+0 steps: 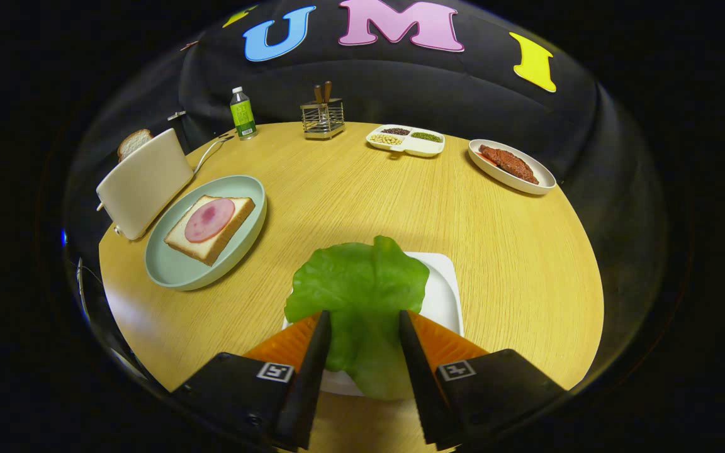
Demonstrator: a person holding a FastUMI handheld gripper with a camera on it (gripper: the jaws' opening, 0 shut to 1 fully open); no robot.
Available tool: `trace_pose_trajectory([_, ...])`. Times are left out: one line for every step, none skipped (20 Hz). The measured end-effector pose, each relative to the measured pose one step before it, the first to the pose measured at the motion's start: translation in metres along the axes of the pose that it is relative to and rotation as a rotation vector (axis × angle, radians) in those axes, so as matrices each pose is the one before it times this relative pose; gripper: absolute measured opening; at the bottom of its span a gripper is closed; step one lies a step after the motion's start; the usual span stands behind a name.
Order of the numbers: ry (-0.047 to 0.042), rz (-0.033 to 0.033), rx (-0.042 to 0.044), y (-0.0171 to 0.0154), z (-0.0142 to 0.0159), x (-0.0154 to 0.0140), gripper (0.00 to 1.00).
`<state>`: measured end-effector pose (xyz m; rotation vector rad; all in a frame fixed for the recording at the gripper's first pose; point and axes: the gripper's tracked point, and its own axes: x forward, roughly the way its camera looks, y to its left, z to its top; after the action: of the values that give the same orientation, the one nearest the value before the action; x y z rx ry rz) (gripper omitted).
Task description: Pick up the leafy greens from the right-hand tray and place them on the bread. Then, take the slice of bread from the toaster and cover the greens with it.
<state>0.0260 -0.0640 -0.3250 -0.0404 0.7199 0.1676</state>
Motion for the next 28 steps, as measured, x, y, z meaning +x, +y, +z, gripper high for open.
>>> trace_pose_trajectory([0.00326,-0.00316,0.00774,-0.00002,-0.00048,-0.00019,0.61])
trace_pose_trajectory([0.00059,-0.00896,0.00086,-0.00239,0.00167,0.00030,0.51])
trace_pose_trajectory([0.00445,0.00129,0.01125,-0.00081,-0.00077,0.00022,0.41])
trace_pose_trajectory([0.00003,0.00458,-0.00037,0.00014,0.00076,0.00032,0.32])
trace_pose_trajectory([0.00390,-0.00789,-0.00780,-0.00256,0.00055,-0.00063,0.32])
trace_pose_trajectory([0.00680,0.00267,0.00179,0.00072,-0.00075,0.00008,0.19])
trace_pose_trajectory([0.00043,-0.00268,0.00409,-0.00174,0.00130,-0.00022,0.18])
trace_pose_trajectory([0.00868,0.00207,0.00426,-0.00015,0.00044,0.00040,0.11])
trace_pose_trajectory([0.00008,-0.00027,0.00520,-0.00125,0.00029,0.00335,0.10])
trace_pose_trajectory([0.01102,0.00100,0.01118,0.00004,-0.00042,0.00071,0.06])
trace_pose_trajectory([0.00488,-0.00056,0.00894,0.00023,-0.00010,0.00124,0.06])
trace_pose_trajectory([0.01000,-0.00545,0.00621,-0.00083,0.00023,-0.00191,0.06])
trace_pose_trajectory([-0.00247,-0.01159,0.00377,-0.00081,0.00356,-0.00212,0.06])
trace_pose_trajectory([-0.00551,-0.01216,-0.00066,-0.00068,0.00448,-0.00375,0.06])
trace_pose_trajectory([-0.00837,-0.00743,-0.00276,0.00215,0.00464,-0.00521,0.06])
trace_pose_trajectory([-0.01137,-0.00603,-0.00471,0.00172,0.00596,-0.00599,0.06])
trace_pose_trajectory([-0.00763,-0.00251,-0.00777,0.00367,0.00575,-0.00663,0.06])
trace_pose_trajectory([-0.00994,-0.00072,-0.00557,0.00437,0.00684,-0.00635,0.06])
trace_pose_trajectory([-0.01040,0.00295,-0.00374,0.00553,0.00711,-0.00635,0.06])
trace_pose_trajectory([-0.00983,0.00018,-0.00103,0.00569,0.00750,-0.00632,0.06])
trace_pose_trajectory([-0.00927,0.00293,0.00237,0.00721,0.00707,-0.00567,0.06])
trace_pose_trajectory([-0.01074,0.00546,0.00640,0.00839,0.00810,-0.00675,0.06])
trace_pose_trajectory([-0.01177,0.00520,0.00668,0.00993,0.00800,-0.00709,0.06])
trace_pose_trajectory([-0.00905,0.00190,0.00296,0.00908,0.00622,-0.00558,0.06])
trace_pose_trajectory([-0.00912,0.00432,0.00176,0.00856,0.00539,-0.00313,0.06])
trace_pose_trajectory([-0.01097,0.01264,-0.00173,0.01296,0.00674,-0.00410,0.06])
trace_pose_trajectory([-0.01138,0.01171,-0.00836,0.01158,0.00554,-0.00282,0.06])
trace_pose_trajectory([-0.01416,0.01272,-0.01173,0.01128,0.00723,-0.00166,0.06])
